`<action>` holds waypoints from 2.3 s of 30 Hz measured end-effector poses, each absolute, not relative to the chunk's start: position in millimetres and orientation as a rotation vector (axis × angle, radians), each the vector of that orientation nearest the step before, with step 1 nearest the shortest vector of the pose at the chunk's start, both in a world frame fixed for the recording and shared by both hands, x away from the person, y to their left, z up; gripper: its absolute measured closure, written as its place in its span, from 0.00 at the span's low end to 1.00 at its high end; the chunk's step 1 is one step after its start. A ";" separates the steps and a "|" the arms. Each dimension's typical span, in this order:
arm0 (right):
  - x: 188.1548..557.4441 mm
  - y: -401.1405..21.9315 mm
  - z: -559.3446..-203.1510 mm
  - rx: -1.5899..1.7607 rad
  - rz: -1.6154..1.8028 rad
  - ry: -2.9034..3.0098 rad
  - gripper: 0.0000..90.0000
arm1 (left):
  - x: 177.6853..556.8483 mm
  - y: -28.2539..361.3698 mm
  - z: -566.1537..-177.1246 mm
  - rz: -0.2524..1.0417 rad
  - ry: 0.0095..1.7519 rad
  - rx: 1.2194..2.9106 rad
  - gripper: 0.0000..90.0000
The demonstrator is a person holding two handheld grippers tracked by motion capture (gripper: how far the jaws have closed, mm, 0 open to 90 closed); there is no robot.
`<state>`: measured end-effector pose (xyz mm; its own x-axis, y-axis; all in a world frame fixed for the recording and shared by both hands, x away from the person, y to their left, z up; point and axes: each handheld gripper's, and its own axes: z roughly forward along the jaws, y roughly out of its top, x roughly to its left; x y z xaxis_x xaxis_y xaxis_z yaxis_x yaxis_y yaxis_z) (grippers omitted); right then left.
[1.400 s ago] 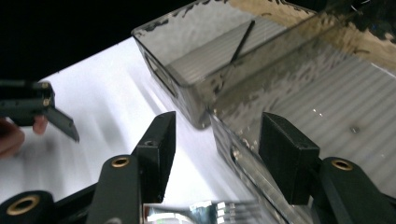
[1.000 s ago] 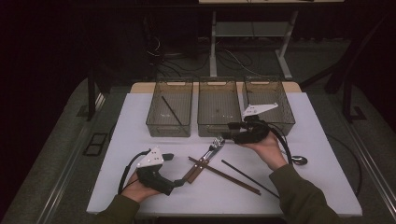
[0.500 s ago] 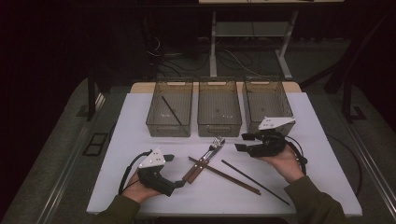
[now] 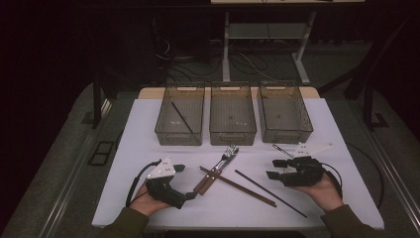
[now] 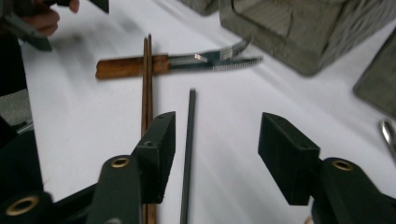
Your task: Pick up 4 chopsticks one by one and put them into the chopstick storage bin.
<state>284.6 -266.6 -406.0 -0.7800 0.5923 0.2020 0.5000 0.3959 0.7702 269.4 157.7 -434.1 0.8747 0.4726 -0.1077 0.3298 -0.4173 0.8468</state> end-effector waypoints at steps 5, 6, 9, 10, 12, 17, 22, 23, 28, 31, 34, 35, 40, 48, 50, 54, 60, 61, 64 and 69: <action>273.6 -274.8 -411.8 1.022 1.294 2.568 0.62 | 269.0 157.0 -434.2 0.181 0.583 2.040 0.00; 271.4 -275.8 -413.0 1.013 1.288 2.574 0.64 | 269.0 156.9 -434.1 0.180 0.583 2.040 0.00; 264.5 -278.4 -415.9 1.006 1.262 2.599 0.69 | 269.0 156.8 -434.1 0.179 0.580 2.045 0.00; 262.3 -278.9 -417.1 1.004 1.252 2.603 0.71 | 269.0 156.7 -434.1 0.179 0.580 2.045 0.00; 258.7 -280.2 -419.4 0.998 1.232 2.610 0.75 | 269.1 156.6 -434.2 0.178 0.578 2.048 0.00; 251.6 -281.3 -424.5 0.992 1.206 2.629 0.81 | 268.9 156.8 -434.1 0.180 0.580 2.046 0.00; 250.1 -275.9 -432.0 0.986 1.179 2.664 0.84 | 268.7 156.3 -434.1 0.181 0.577 2.051 0.00; 250.2 -274.5 -433.4 0.980 1.175 2.674 0.84 | 268.5 156.2 -434.2 0.181 0.577 2.049 0.00; 250.1 -270.0 -437.2 0.974 1.149 2.699 0.86 | 268.4 155.9 -434.3 0.180 0.579 2.048 0.00; 251.3 -268.8 -439.9 0.980 1.138 2.704 0.88 | 268.6 155.8 -434.3 0.181 0.577 2.049 0.00; 252.2 -266.7 -442.8 0.978 1.116 2.717 0.88 | 268.4 156.0 -434.2 0.179 0.577 2.048 0.00; 252.1 -266.2 -443.3 0.976 1.113 2.723 0.89 | 268.5 156.0 -434.2 0.180 0.577 2.049 0.00; 251.1 -262.7 -445.1 0.940 1.075 2.725 0.91 | 268.3 155.5 -434.4 0.178 0.576 2.049 0.00; 247.8 -258.5 -445.4 0.887 1.027 2.706 0.94 | 268.2 154.8 -434.7 0.177 0.574 2.051 0.00; 247.7 -258.3 -445.4 0.887 1.025 2.705 0.94 | 268.1 154.6 -434.7 0.176 0.574 2.051 0.00; 248.0 -258.3 -445.2 0.887 1.022 2.706 0.95 | 268.1 154.7 -434.7 0.175 0.574 2.051 0.00; 249.0 -258.8 -445.3 0.908 1.032 2.707 0.95 | 268.1 154.4 -434.8 0.175 0.573 2.053 0.00; 248.7 -258.4 -444.9 0.917 1.028 2.708 0.95 | 268.1 154.4 -434.8 0.174 0.573 2.053 0.00; 249.4 -258.7 -444.8 0.929 1.030 2.710 0.95 | 268.1 154.4 -434.8 0.175 0.572 2.053 0.00; 250.6 -259.4 -443.3 0.922 1.030 2.719 0.95 | 268.1 154.4 -434.8 0.175 0.572 2.053 0.00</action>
<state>250.6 -259.4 -443.3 -0.8136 0.5684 0.1226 0.5070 0.5901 0.6283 268.1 154.4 -434.8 0.8798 0.4637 -0.1050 0.3260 -0.4275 0.8432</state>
